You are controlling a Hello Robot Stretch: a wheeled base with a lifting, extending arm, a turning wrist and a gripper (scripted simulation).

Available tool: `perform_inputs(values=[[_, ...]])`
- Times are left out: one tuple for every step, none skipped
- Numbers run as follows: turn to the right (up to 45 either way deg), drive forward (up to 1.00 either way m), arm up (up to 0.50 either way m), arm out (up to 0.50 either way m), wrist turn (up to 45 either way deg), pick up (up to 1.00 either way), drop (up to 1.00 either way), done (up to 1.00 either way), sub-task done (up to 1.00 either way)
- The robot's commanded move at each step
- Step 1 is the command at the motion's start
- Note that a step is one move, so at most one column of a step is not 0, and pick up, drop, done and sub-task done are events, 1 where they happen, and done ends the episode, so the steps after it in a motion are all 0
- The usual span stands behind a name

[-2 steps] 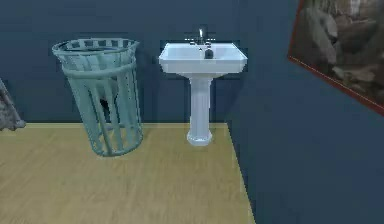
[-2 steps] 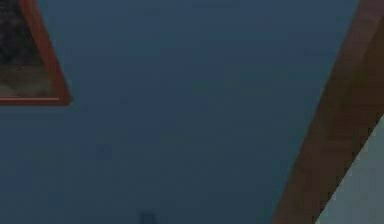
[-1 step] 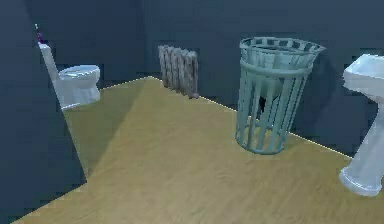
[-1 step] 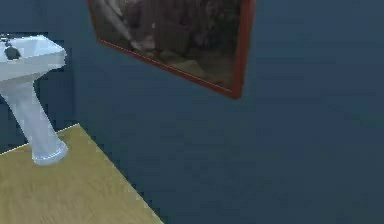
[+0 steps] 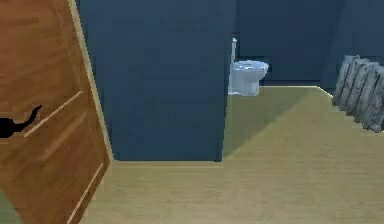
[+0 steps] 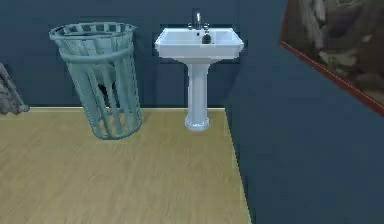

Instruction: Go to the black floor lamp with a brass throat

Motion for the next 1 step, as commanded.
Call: perform_inputs(values=[[-45.0,0.00,0.00,0.00,0.0,0.00,0.00,0.00,0.00]])
